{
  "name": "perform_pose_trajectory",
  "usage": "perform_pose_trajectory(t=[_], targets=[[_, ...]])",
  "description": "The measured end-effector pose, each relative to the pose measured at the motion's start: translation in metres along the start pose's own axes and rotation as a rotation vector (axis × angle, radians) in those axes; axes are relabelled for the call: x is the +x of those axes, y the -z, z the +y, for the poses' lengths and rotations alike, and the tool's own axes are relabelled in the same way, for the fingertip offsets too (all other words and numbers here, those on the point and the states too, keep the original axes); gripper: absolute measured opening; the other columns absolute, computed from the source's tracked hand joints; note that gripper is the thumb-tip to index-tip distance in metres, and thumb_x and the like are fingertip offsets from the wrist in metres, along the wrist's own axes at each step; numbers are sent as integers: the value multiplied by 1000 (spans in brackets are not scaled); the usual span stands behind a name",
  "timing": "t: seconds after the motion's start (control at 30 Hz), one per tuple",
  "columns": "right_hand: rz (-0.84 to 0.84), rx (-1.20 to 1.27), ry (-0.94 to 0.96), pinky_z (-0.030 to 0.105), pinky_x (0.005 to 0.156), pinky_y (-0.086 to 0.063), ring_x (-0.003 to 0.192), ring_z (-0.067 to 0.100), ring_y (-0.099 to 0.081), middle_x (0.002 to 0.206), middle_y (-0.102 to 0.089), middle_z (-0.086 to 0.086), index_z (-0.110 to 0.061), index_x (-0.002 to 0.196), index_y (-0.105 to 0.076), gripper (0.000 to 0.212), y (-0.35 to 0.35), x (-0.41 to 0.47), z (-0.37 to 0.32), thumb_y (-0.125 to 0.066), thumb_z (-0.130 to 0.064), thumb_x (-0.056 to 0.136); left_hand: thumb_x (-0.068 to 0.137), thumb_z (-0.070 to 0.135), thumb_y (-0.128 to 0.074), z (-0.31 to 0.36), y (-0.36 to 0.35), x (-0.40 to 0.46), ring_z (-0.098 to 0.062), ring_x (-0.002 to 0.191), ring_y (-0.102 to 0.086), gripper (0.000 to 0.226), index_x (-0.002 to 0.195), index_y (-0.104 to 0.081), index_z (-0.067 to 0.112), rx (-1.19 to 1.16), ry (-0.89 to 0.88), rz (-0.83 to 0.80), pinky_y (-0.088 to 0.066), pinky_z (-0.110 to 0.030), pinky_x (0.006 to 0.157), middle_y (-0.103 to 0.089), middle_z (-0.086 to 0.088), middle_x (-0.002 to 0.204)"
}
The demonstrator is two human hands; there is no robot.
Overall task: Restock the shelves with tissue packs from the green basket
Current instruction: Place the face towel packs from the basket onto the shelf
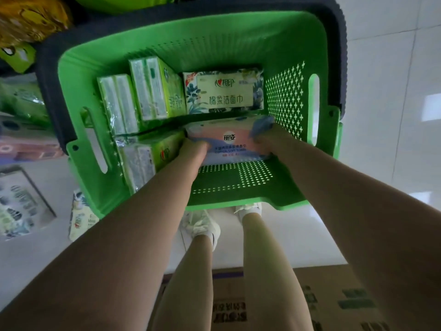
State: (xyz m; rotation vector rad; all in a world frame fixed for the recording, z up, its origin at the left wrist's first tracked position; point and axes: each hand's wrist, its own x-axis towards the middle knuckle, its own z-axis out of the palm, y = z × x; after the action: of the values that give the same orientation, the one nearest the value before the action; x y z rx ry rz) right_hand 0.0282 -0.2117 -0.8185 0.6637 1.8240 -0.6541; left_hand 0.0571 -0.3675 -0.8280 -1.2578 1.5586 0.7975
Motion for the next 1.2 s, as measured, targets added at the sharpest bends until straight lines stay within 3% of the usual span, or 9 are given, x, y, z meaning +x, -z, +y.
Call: perform_pose_trajectory(t=[0.23,0.33,0.47,0.63,0.77,0.87,0.93,1.0,1.2], targets=[[-78,-329,3,27,56,-47,65,19,-52,72,-45,8,5,117,-46,26,-14,22,-4,-44,-11,96,94,13,-43,-7,-14,20,-16,78,-49,13,107,-46,13,-98,-65,-19,-42,-28,77,-51,-6,93],[-71,-236,-26,24,54,-44,68,20,-52,84,-55,12,2,120,-47,28,-12,17,-1,-47,-9,95,96,11,-38,-9,-14,25,-20,85,-52,22,117,-46,11,-91,-86,43,-42,-30,84,-53,-10,104],[-18,-112,-57,27,59,-51,80,24,-57,98,-58,16,2,124,-45,30,-8,11,-2,-44,-8,96,98,12,-37,-10,-14,6,-11,68,-41,17,110,-47,5,-98,-22,-7,-36,-20,63,-42,-3,81],[69,96,-107,27,64,-52,77,20,-58,102,-58,14,-2,124,-44,29,0,-20,-3,-44,-6,95,80,5,-57,-12,-5,-36,-25,111,-52,64,138,-31,7,-224,-151,78,-47,-30,78,-47,-13,131],[151,338,-109,36,78,-56,92,23,-63,110,-60,13,-4,124,-43,38,12,-64,-1,-51,-23,93,79,1,-58,-10,19,-73,-19,92,-51,54,128,-36,3,-193,-337,84,-37,-21,60,-50,-11,115],[164,501,-38,31,70,-50,82,22,-60,100,-64,15,0,118,-51,54,27,-108,-4,-71,-26,75,79,4,-60,0,44,-106,-26,113,-49,70,141,-27,4,-101,-460,100,-42,-26,75,-46,-13,130],[192,570,42,24,58,-43,72,18,-53,88,-62,14,3,108,-57,39,40,-138,-10,-70,-14,75,77,5,-59,7,60,-135,-31,117,-48,68,138,-29,2,-87,-549,111,-44,-33,88,-45,-18,130],[241,604,116,24,56,-40,70,17,-52,82,-59,10,-5,95,-58,19,54,-168,-19,-67,-9,79,77,5,-57,14,76,-163,-31,115,-48,66,137,-30,1,-91,-615,131,-44,-34,90,-45,-19,128],[403,636,357,4,45,-38,65,0,-47,79,-52,-11,-19,100,-46,26,98,-246,-55,-60,-6,83,75,4,-57,25,117,-248,-30,115,-49,65,134,-32,-3,-168,-844,208,-41,-29,85,-49,-17,120]])
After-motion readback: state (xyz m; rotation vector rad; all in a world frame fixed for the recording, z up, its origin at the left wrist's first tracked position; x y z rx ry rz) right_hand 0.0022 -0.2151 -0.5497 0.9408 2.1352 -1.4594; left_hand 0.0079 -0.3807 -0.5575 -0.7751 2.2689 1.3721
